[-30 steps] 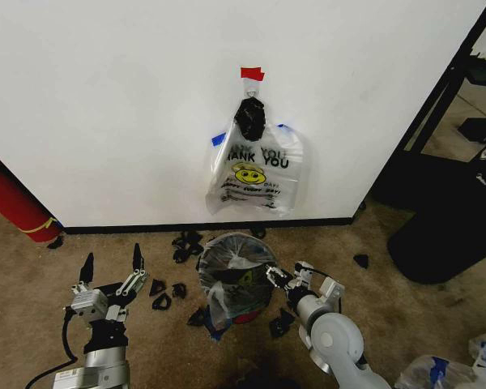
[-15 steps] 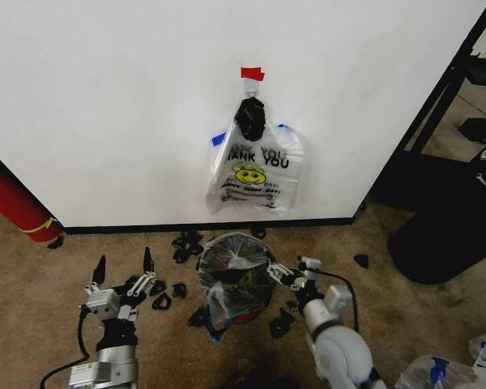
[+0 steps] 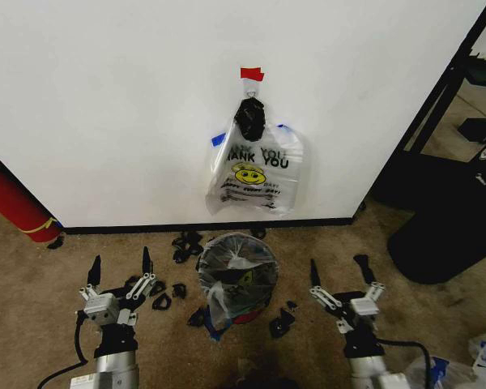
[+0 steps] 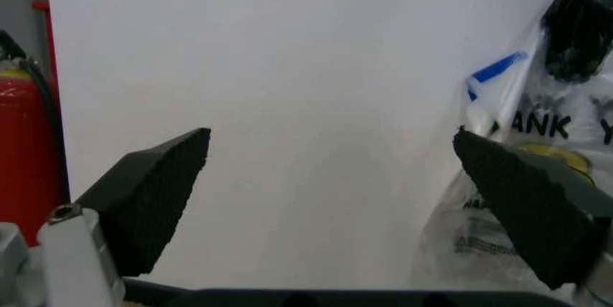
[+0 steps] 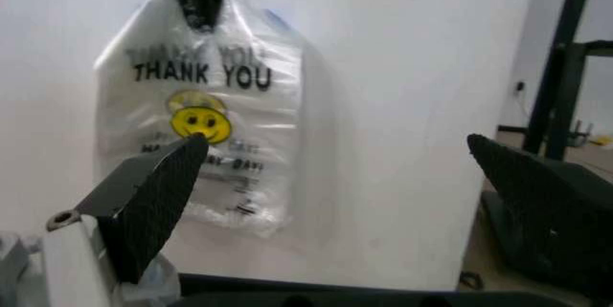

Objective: Pick up the garbage bag from the wall and place it over the trash bin.

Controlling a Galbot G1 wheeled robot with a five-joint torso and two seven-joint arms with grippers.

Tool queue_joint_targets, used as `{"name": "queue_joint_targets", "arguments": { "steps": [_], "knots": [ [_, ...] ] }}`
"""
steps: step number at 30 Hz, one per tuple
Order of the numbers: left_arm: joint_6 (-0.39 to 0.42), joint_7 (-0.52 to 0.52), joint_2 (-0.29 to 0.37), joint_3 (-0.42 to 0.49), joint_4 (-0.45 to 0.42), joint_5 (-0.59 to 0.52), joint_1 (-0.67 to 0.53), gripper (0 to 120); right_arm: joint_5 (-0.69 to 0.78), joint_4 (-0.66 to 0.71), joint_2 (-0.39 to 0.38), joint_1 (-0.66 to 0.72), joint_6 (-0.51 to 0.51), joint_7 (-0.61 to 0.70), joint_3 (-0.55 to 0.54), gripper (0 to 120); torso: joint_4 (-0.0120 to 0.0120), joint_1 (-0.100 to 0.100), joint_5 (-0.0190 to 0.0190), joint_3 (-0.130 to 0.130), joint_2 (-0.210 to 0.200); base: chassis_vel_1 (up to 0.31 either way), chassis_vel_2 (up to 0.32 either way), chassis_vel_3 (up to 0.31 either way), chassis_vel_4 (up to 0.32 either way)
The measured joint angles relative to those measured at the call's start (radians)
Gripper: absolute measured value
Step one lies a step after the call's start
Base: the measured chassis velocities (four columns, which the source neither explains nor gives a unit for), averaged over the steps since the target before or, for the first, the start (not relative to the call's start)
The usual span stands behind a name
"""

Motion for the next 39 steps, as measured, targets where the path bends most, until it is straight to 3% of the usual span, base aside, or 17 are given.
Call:
{"name": "queue_joint_targets", "arguments": {
  "steps": [16, 25, 39],
  "knots": [
    [-0.006, -0.004, -0.065, 0.054, 0.006, 0.078, -0.002, 100, -0.021, -0.022, 0.027, -0.062, 0.096, 0.051, 0.001, 100, 0.0, 0.0, 0.0, 0.0, 0.0, 0.0, 0.0, 0.0, 0.0],
    [-0.008, -0.007, -0.015, 0.047, -0.002, 0.077, 0.001, 100, -0.039, 0.01, 0.063, -0.095, 0.116, 0.101, -0.004, 100, -0.0001, 0.0, -0.0002, 0.0, 0.0, 0.0, 0.0, 0.0, 0.0],
    [0.01, -0.008, 0.015, 0.028, 0.007, 0.027, -0.017, 100, -0.057, 0.066, 0.075, -0.103, 0.061, 0.103, -0.022, 100, -0.0001, 0.0, -0.0002, 0.0, 0.0, 0.0, 0.0, 0.0, 0.0]
  ]
}}
